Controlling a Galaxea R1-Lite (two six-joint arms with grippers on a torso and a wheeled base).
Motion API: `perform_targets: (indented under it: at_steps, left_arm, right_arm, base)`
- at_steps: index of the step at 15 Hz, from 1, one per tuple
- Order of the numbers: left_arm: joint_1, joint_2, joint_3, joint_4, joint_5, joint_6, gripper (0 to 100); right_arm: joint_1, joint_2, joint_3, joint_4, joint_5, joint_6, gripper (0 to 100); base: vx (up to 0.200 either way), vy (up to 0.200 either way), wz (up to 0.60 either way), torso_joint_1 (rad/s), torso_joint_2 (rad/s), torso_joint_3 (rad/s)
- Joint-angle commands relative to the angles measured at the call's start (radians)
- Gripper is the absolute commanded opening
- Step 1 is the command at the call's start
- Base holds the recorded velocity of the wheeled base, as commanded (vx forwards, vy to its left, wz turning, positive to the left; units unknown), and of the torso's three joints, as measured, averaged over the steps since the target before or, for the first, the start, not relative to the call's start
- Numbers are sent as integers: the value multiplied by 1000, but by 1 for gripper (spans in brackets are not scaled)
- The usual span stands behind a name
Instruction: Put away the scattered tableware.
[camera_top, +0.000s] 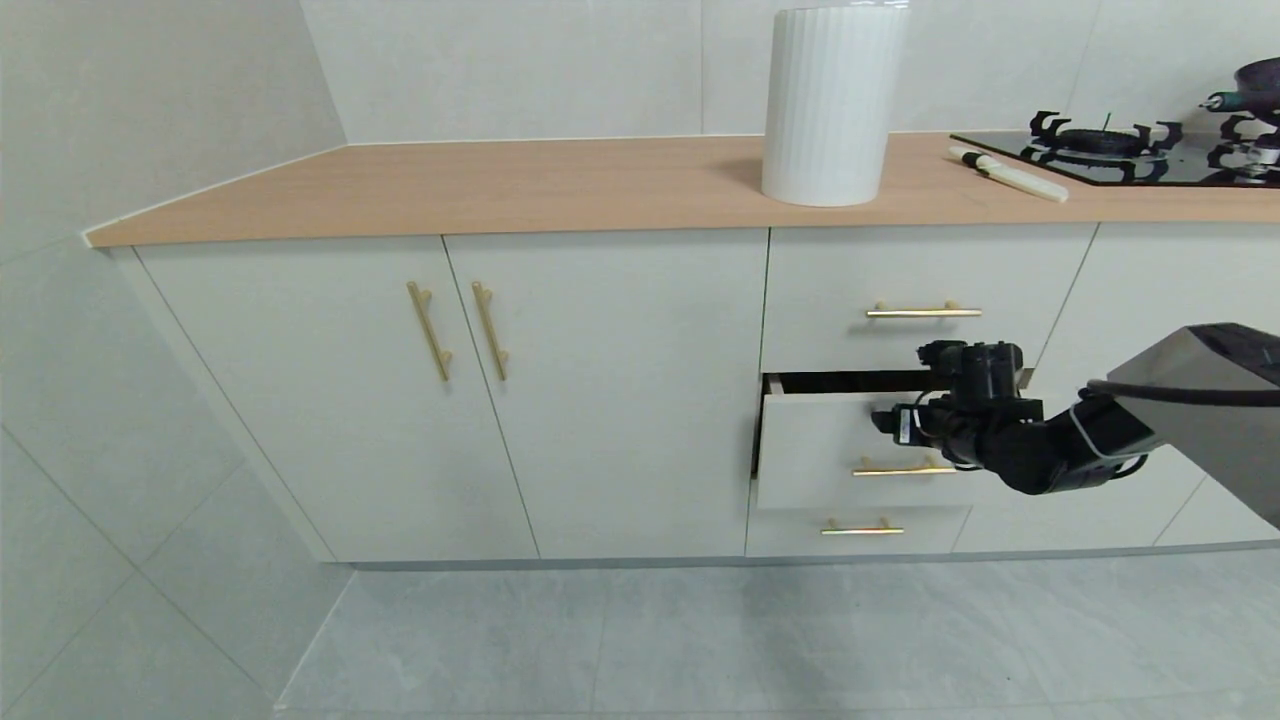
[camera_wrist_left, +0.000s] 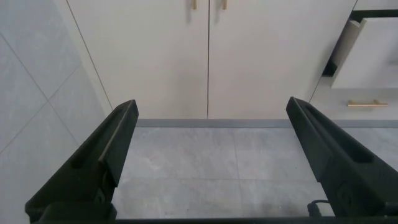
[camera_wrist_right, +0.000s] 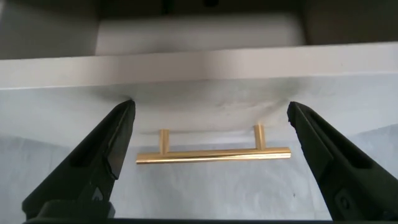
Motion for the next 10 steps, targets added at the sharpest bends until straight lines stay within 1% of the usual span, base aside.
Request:
perform_targets:
  at_steps: [1, 3, 4, 6, 9, 10]
  left_arm:
    - [0, 0, 0, 0, 0, 0, 100]
    - [0, 0, 0, 0, 0, 0, 100]
    - [0, 0, 0, 0, 0, 0, 100]
    - [0, 0, 0, 0, 0, 0, 100]
    - [0, 0, 0, 0, 0, 0, 100]
    - [0, 0, 0, 0, 0, 0, 100]
  right_arm:
    - [-6, 51, -32, -35, -21, 5, 100]
    - [-8, 76, -70, -57, -41, 38, 100]
    - [-8, 102, -117, -58, -66, 64, 100]
    - [-11, 136, -170, -60, -113, 77, 100]
    - [-14, 151, -194, -86, -118, 94, 100]
    - [-14, 168, -223, -98, -127, 96, 100]
  base:
    - [0, 0, 0, 0, 0, 0]
    - [0, 0, 0, 0, 0, 0]
    - [0, 0, 0, 0, 0, 0]
    - [0, 0, 0, 0, 0, 0]
    - [0, 0, 0, 0, 0, 0]
    - [0, 0, 0, 0, 0, 0]
